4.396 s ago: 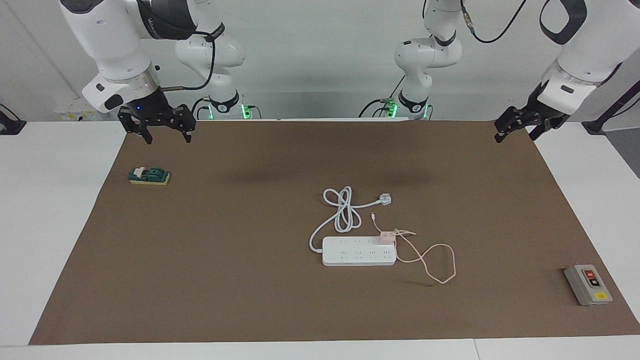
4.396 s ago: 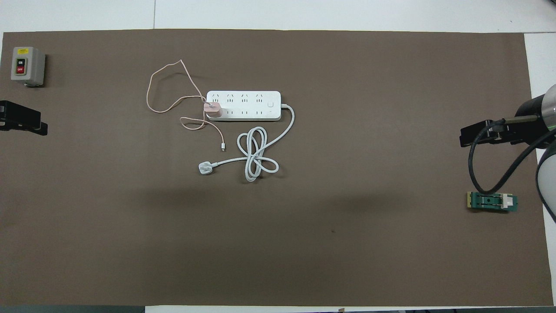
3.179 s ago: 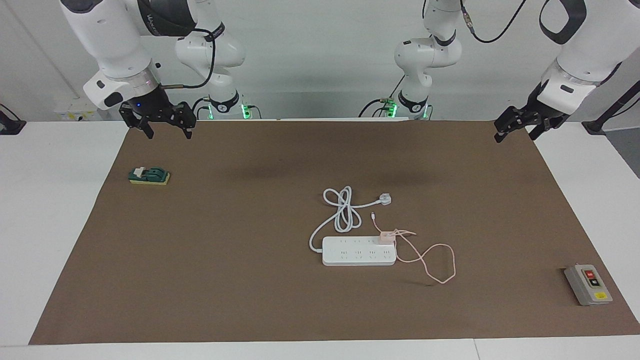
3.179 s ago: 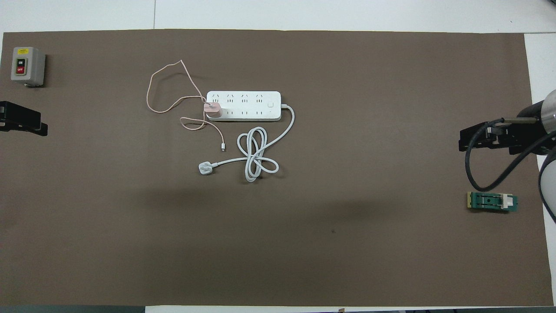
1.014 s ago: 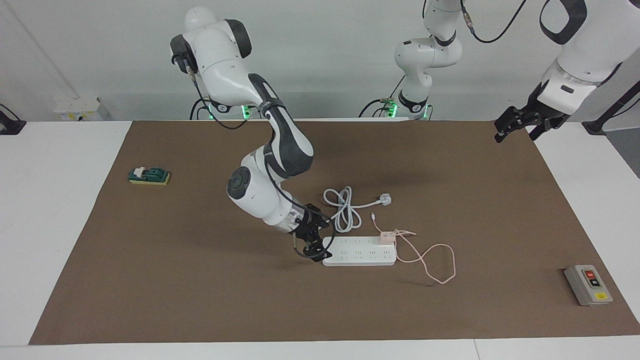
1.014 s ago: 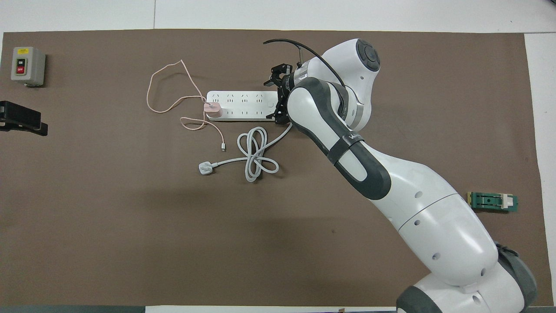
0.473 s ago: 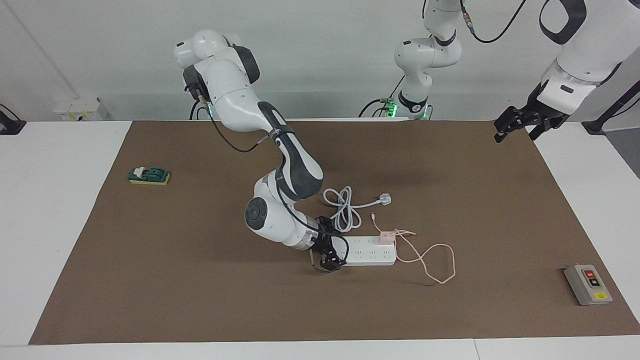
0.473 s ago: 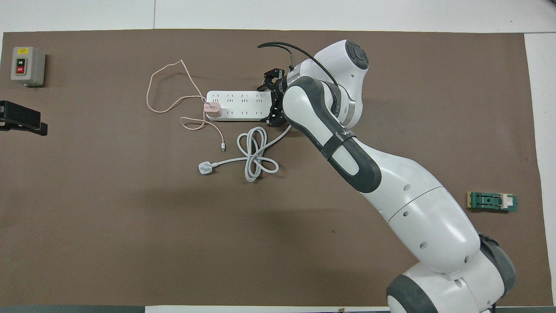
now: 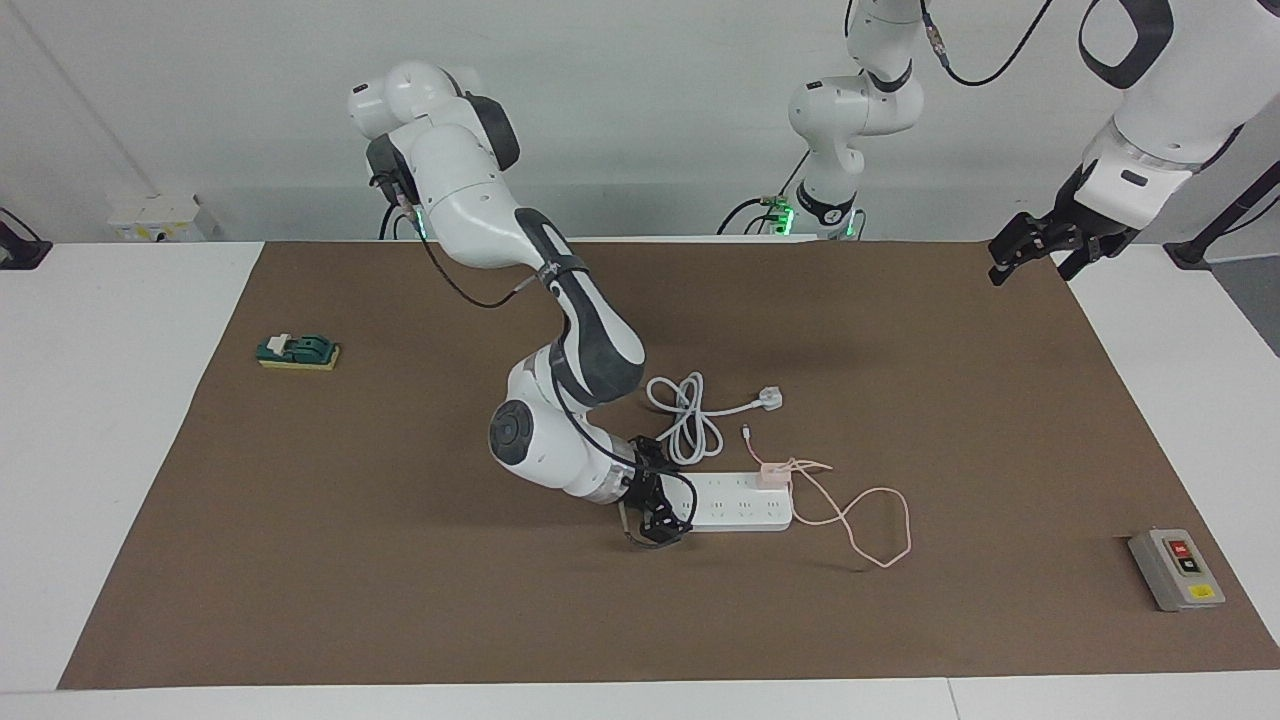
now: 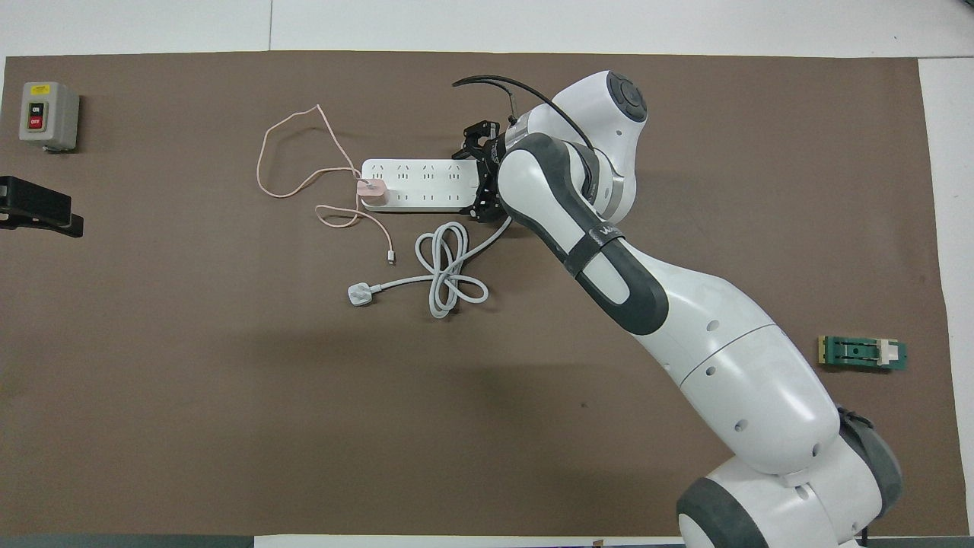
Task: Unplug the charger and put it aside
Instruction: 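Press the right gripper down to hold the power strip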
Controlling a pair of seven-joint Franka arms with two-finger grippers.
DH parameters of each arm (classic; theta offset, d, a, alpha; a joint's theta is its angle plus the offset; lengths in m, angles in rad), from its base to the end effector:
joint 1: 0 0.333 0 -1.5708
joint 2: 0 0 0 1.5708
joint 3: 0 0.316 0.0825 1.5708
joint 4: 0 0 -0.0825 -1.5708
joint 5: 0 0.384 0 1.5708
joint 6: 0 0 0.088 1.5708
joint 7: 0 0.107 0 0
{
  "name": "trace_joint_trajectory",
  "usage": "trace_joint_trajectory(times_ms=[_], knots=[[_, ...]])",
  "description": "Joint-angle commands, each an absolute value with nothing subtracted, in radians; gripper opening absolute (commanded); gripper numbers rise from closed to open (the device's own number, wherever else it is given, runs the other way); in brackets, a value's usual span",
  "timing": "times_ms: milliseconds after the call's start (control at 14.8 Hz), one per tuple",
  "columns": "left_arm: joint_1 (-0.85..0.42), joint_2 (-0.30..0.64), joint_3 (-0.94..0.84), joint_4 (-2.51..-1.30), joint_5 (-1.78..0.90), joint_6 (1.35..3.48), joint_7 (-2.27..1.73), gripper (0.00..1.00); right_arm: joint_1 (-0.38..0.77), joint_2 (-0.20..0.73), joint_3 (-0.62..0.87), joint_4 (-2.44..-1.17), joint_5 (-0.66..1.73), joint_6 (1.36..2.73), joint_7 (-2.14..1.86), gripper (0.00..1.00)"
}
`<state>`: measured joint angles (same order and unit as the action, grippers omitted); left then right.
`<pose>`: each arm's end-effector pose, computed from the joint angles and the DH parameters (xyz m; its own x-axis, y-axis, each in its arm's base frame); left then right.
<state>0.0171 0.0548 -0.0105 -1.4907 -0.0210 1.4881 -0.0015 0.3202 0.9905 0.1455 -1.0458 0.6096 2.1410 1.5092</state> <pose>0.5632 0.0015 0.6243 0.9983 0.0063 -0.0574 0.0076 -0.9997 0.0215 0.7163 0.3401 0.2557 0.1198 -0.7846 -0.6083 -0.9907 -0.1341 -0.0221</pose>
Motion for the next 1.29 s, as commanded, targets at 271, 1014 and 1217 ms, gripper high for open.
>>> trace_joint_trajectory(times_ms=[271,1014,1217], knots=[[0.018,0.021,-0.008,-1.529,-0.025,1.499,-0.008,1.00,0.319,1.015,0.152,-1.022,0.621,2.152,1.480,0.51],[0.018,0.021,-0.008,-1.529,-0.025,1.499,-0.008,1.00,0.327,1.015,0.149,-1.037,0.615,2.191,1.480,0.32],[0.018,0.021,-0.008,-1.529,-0.025,1.499,-0.006,1.00,0.327,1.015,0.149,-1.037,0.615,2.191,1.480,0.32]])
